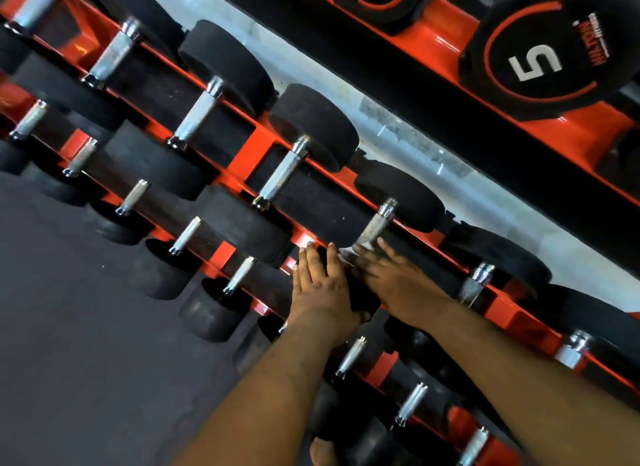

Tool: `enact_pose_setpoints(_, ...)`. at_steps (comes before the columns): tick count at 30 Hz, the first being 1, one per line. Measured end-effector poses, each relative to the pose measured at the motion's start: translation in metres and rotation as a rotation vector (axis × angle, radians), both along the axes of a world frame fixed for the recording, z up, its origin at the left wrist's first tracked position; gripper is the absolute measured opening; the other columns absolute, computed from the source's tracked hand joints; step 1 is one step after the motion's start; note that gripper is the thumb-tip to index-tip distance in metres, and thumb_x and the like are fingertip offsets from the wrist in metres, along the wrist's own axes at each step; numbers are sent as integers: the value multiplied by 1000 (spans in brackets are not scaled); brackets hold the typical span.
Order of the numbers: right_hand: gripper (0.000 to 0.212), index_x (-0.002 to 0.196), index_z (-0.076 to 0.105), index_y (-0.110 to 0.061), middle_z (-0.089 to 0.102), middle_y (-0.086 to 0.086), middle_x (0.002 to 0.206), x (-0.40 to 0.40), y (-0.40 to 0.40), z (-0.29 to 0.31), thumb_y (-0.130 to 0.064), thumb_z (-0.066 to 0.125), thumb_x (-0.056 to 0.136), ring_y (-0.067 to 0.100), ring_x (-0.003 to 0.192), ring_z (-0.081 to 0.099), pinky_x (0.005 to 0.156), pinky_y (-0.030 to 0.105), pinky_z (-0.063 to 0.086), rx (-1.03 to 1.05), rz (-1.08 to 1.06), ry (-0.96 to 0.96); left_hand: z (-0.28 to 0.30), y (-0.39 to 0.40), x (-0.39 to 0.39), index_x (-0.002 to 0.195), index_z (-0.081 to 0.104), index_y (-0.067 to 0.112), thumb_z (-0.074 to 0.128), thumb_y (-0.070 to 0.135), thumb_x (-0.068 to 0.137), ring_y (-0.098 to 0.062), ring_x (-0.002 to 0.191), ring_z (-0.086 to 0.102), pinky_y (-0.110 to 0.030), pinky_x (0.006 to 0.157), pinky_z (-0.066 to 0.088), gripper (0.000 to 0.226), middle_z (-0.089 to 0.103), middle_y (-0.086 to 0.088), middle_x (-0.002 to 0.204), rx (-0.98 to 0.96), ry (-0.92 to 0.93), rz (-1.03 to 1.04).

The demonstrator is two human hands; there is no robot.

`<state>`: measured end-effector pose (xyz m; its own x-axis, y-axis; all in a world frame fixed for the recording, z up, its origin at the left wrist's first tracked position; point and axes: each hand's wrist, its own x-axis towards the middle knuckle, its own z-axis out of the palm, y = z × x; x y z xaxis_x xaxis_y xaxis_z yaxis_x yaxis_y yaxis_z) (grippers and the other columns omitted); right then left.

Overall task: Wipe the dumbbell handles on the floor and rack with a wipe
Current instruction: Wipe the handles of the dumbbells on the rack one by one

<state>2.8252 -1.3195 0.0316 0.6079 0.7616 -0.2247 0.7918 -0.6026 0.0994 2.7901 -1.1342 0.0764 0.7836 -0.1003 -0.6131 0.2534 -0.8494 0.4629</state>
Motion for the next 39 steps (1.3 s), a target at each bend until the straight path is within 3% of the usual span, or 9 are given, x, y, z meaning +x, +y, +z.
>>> enact_pose_setpoints(6,86,161,10,-12,2,9,169,11,-2,-4,1,48,85,29,155,6,125,50,14,13,-427,-119,-2,-2,-1,159,-19,19,79,56,77,-31,150,-30,-46,126,-9,133,-29,-19,163,17,-34,5)
enact_pose_setpoints(10,67,155,36,-18,30,3,164,5,6,-14,-11,34,89,24,152,25,121,47,16,51,-113,-64,-2,-2,-1,159,-15,19,81,55,75,-31,151,-28,-47,126,-7,133,-27,-19,164,11,-31,16)
enact_pose_setpoints(15,72,161,14,-10,7,11,169,23,6,-5,-4,40,94,28,156,3,126,47,8,64,-425,-147,-1,-1,-1,160,-15,19,81,55,75,-32,152,-26,-48,127,-6,133,-26,-19,164,20,-41,8)
enact_pose_setpoints(19,64,149,48,-13,40,7,159,16,21,-10,-15,27,88,27,151,26,123,42,8,57,-190,-110,0,-1,0,159,-17,17,80,57,76,-31,152,-27,-47,127,-6,134,-26,-19,164,46,-24,-7)
enact_pose_setpoints(24,53,140,60,-20,53,-6,149,20,1,-2,-13,60,88,16,142,44,120,34,25,186,96,28,4,-1,1,159,-19,19,79,55,78,-29,152,-28,-45,126,-8,132,-29,-17,163,24,-10,0)
enact_pose_setpoints(29,51,140,59,-12,56,3,145,-18,-3,1,2,48,92,19,139,48,114,34,41,584,-359,395,2,-1,0,159,-19,21,79,55,78,-28,151,-29,-42,126,-10,132,-32,-14,163,18,-10,7)
enact_pose_setpoints(32,46,132,66,-19,69,-2,129,-26,-7,5,5,55,94,13,119,64,101,18,46,882,-1031,415,1,-1,0,158,-19,22,79,57,78,-27,151,-29,-42,125,-11,132,-31,-13,163,29,-16,5)
enact_pose_setpoints(35,36,125,67,-20,71,0,116,-2,5,7,0,51,100,19,108,68,97,35,54,1395,-1716,684,0,-1,1,158,-20,23,79,57,77,-26,151,-30,-43,126,-9,132,-31,-12,164,35,-8,10)
enact_pose_setpoints(39,34,115,67,-24,73,4,111,-1,50,4,-2,48,96,19,100,71,96,43,56,1236,-1676,964,5,-1,1,159,-19,22,80,56,76,-28,152,-27,-40,123,-12,133,-29,-13,164,23,-9,16)
